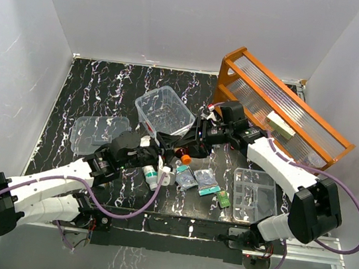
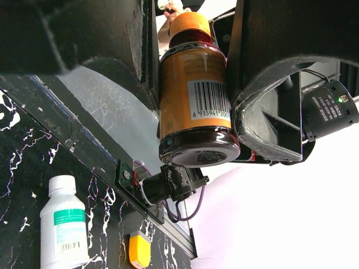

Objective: Organize the medicine kit

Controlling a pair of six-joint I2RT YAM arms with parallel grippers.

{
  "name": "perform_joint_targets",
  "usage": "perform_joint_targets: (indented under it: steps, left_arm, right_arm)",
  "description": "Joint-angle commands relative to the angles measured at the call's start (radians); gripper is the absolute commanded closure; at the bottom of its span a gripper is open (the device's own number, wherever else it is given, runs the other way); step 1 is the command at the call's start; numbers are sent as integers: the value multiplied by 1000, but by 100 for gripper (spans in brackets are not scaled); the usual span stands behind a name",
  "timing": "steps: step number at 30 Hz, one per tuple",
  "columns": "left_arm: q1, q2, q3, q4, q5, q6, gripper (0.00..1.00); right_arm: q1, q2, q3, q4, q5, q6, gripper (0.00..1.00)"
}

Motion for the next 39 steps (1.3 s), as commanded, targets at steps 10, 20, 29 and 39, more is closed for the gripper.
perform_joint_targets:
  steps: [10, 20, 29, 39]
  left_arm:
    - [-9, -5, 43, -60, -16, -92, 81]
    - [-9, 21, 74, -122, 6, -505, 83]
    - [-6, 74, 130, -143, 0, -757, 82]
    - [38, 98, 222, -205, -174, -937, 80]
  right_arm:
    - [5, -72, 78, 23, -21, -45, 31]
    - [5, -201, 29, 176, 128, -106, 26]
    - [5, -275, 51, 39, 402, -526, 25]
    - [5, -308, 115, 62, 620, -583, 25]
